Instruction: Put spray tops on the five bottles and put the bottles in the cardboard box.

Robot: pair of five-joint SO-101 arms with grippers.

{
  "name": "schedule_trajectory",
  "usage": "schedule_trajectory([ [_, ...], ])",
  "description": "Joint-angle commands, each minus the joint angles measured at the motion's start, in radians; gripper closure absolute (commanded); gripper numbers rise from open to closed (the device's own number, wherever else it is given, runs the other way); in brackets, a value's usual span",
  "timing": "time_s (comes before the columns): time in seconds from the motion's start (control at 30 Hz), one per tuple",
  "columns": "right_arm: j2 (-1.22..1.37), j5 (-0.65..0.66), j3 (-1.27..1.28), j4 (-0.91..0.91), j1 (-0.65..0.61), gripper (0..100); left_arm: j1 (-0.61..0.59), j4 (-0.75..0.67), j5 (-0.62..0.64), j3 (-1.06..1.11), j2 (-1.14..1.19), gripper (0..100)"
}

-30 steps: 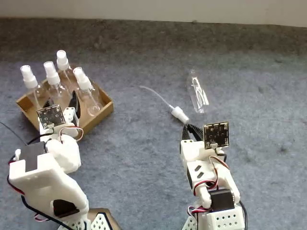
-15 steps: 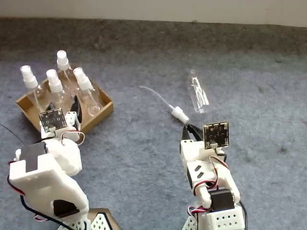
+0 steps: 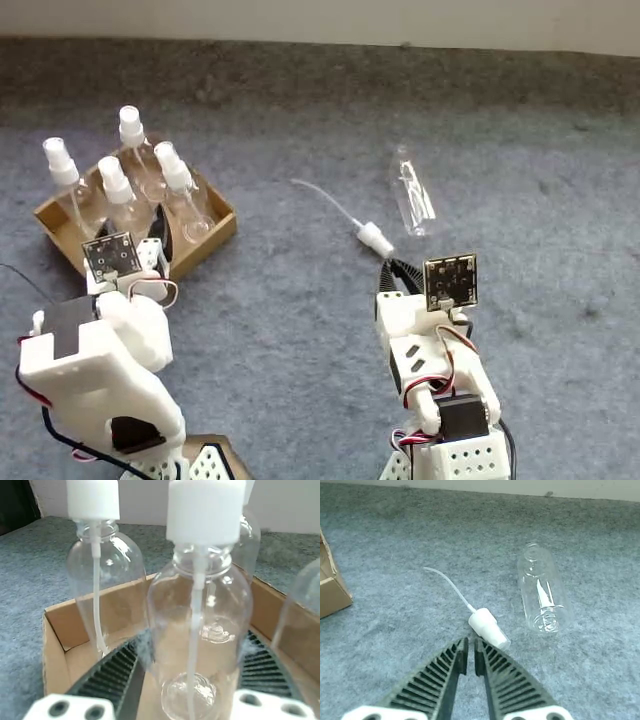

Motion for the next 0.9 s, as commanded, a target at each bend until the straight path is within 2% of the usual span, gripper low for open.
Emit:
schedule_trajectory([
  [0.0, -0.01, 0.009, 0.104, -0.024, 0.005, 97.9, 0.036, -0.018, -0.012, 0.018, 0.002, 81],
  [0.87, -0.01, 0.011, 0.104, -0.024, 0.005, 97.9, 0.044, -0.026, -0.012, 0.054, 0.001, 81],
])
